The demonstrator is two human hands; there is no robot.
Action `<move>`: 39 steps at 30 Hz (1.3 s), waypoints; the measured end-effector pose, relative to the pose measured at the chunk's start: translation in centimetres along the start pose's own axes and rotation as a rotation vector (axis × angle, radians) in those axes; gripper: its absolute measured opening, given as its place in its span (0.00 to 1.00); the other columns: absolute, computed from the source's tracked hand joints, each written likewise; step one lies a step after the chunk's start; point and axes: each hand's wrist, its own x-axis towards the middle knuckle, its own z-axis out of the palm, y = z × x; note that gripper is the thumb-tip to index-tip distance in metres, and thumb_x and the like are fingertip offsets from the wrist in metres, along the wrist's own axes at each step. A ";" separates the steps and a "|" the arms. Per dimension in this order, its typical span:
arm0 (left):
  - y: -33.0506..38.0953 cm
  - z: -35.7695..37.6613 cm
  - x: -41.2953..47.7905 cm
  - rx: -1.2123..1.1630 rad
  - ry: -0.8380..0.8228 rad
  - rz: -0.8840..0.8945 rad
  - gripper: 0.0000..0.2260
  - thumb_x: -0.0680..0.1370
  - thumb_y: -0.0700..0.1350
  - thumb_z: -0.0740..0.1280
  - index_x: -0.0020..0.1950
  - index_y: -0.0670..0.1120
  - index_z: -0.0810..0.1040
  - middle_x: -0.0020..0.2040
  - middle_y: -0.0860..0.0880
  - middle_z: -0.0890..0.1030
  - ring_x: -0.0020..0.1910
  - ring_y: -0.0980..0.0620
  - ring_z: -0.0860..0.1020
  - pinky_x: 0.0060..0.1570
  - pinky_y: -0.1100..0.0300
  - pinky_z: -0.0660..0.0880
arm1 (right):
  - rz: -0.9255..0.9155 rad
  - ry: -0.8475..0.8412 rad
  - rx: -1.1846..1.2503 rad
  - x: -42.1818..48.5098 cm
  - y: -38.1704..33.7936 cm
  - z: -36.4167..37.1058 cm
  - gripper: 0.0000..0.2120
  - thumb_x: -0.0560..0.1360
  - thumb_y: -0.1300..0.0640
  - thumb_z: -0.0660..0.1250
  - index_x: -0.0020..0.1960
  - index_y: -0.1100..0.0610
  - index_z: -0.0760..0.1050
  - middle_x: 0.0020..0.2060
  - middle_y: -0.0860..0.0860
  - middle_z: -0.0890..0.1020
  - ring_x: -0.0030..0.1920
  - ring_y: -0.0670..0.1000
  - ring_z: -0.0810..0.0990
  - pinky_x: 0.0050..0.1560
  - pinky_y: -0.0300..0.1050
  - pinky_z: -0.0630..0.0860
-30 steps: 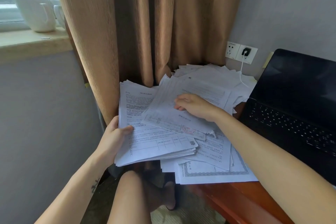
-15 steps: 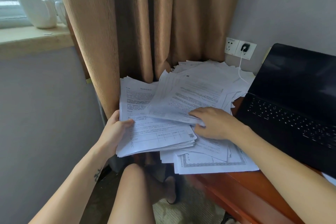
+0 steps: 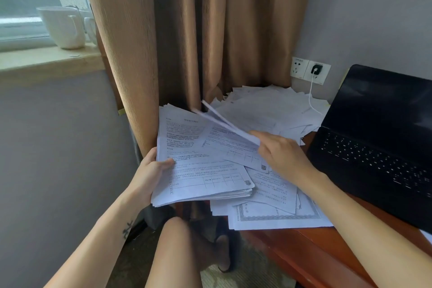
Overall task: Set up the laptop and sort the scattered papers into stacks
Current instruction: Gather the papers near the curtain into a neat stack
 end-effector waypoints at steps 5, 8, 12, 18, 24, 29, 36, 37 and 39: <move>-0.2 -1.0 -0.2 -0.031 0.019 0.006 0.10 0.87 0.43 0.61 0.67 0.49 0.76 0.60 0.43 0.84 0.50 0.44 0.86 0.40 0.50 0.82 | -0.399 -0.030 -0.054 -0.2 -2.5 2.6 0.23 0.72 0.70 0.71 0.65 0.57 0.78 0.54 0.50 0.85 0.49 0.51 0.86 0.37 0.48 0.84; 0.0 -1.6 -0.1 -0.047 -0.004 -0.073 0.17 0.87 0.58 0.58 0.65 0.49 0.79 0.57 0.44 0.86 0.50 0.45 0.86 0.46 0.49 0.81 | -0.462 -0.117 0.007 -0.6 -3.5 4.1 0.23 0.70 0.70 0.75 0.64 0.57 0.79 0.56 0.50 0.85 0.54 0.50 0.85 0.45 0.49 0.85; 0.7 -2.4 0.7 0.017 -0.145 -0.161 0.21 0.83 0.63 0.63 0.66 0.49 0.80 0.59 0.44 0.86 0.59 0.40 0.85 0.65 0.41 0.77 | -0.479 -0.143 0.067 -1.6 -3.6 4.7 0.22 0.72 0.67 0.74 0.65 0.56 0.79 0.59 0.50 0.83 0.57 0.50 0.83 0.51 0.50 0.84; 0.3 -1.3 1.5 0.196 -0.080 -0.058 0.18 0.79 0.39 0.74 0.67 0.48 0.74 0.59 0.47 0.86 0.54 0.44 0.86 0.58 0.42 0.82 | -0.392 -0.110 0.042 -2.3 -3.0 4.3 0.27 0.68 0.66 0.78 0.66 0.56 0.79 0.61 0.50 0.82 0.61 0.52 0.81 0.64 0.49 0.76; -0.8 -1.4 1.0 0.118 -0.065 -0.019 0.15 0.82 0.37 0.70 0.65 0.51 0.76 0.57 0.48 0.87 0.54 0.44 0.86 0.57 0.41 0.82 | 0.030 -0.105 -0.001 -2.6 -1.2 3.5 0.34 0.65 0.66 0.78 0.68 0.50 0.76 0.61 0.48 0.77 0.60 0.49 0.70 0.58 0.49 0.74; -1.1 -1.6 0.8 0.140 -0.061 0.001 0.17 0.81 0.38 0.71 0.67 0.51 0.75 0.59 0.48 0.86 0.54 0.45 0.86 0.58 0.43 0.81 | 0.563 -0.128 0.364 -1.2 -1.5 4.0 0.31 0.77 0.64 0.69 0.77 0.54 0.63 0.67 0.54 0.68 0.62 0.54 0.75 0.63 0.47 0.73; -1.4 -1.7 1.0 0.154 -0.056 0.036 0.16 0.81 0.39 0.72 0.66 0.51 0.76 0.58 0.49 0.86 0.54 0.46 0.86 0.60 0.42 0.81 | 0.983 0.001 1.070 2.5 -1.5 4.7 0.19 0.80 0.44 0.58 0.67 0.51 0.70 0.57 0.55 0.82 0.56 0.53 0.82 0.61 0.54 0.80; -1.4 -1.7 1.0 0.157 -0.055 0.043 0.16 0.80 0.39 0.72 0.65 0.51 0.76 0.58 0.49 0.86 0.53 0.46 0.87 0.59 0.43 0.81 | 1.033 -0.010 1.130 3.0 -0.4 5.5 0.28 0.75 0.36 0.59 0.70 0.50 0.70 0.60 0.53 0.82 0.60 0.54 0.81 0.66 0.58 0.76; -1.4 -1.7 1.0 0.153 -0.054 0.047 0.15 0.81 0.39 0.72 0.64 0.52 0.76 0.56 0.50 0.87 0.51 0.47 0.87 0.56 0.45 0.82 | 1.082 -0.014 1.120 3.9 0.7 6.8 0.39 0.70 0.32 0.61 0.75 0.49 0.66 0.66 0.50 0.79 0.65 0.54 0.78 0.70 0.59 0.72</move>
